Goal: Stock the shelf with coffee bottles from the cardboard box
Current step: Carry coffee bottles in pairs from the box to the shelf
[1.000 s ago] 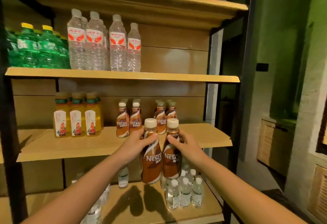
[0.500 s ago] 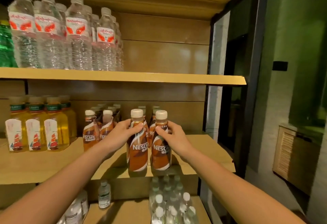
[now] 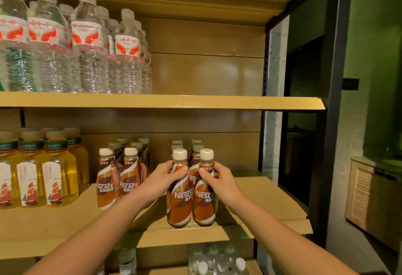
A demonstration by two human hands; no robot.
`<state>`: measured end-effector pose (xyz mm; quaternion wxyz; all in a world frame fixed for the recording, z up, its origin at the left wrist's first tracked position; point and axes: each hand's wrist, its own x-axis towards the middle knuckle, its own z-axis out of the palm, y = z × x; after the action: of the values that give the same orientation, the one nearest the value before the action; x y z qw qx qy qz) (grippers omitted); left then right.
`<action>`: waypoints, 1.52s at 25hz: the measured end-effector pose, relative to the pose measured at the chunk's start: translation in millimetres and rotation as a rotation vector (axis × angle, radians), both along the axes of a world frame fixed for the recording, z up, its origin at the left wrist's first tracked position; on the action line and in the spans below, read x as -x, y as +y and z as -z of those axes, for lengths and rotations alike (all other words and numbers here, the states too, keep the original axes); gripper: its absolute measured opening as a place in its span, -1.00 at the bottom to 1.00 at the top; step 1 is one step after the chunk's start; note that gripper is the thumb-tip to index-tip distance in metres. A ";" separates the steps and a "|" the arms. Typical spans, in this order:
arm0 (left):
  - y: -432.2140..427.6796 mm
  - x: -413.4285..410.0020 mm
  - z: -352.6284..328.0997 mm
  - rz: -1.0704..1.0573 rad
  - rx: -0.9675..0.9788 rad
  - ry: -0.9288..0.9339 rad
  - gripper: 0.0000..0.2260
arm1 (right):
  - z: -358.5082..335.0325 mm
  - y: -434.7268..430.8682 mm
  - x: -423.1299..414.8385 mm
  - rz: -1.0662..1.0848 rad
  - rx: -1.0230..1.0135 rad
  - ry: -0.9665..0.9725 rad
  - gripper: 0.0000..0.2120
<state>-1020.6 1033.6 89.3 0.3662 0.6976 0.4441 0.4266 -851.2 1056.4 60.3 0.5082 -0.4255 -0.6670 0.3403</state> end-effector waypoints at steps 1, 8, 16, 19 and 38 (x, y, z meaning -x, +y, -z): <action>2.6 0.5 1.1 0.008 0.002 0.003 -0.90 | 0.8 3.1 0.9 0.001 0.008 -0.002 -0.74; 23.8 7.9 4.7 0.026 0.008 0.016 -0.91 | 6.1 23.5 8.1 0.006 0.031 -0.024 -0.72; 42.9 12.2 29.1 0.007 -0.050 -0.115 -0.66 | 15.2 27.0 16.6 0.048 -0.032 -0.056 -0.70; 33.7 8.3 53.7 -0.313 -0.306 -0.155 -0.47 | 23.1 21.8 14.2 0.125 -0.117 -0.111 -0.51; 26.6 10.2 109.6 -0.503 -0.275 0.421 -0.46 | 77.4 16.0 8.6 0.270 0.000 -0.362 -0.40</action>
<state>-1030.8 1060.2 -20.3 0.0528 0.6818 0.6064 0.4059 -859.9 1072.4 -17.1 0.4212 -0.5651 -0.6843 0.1870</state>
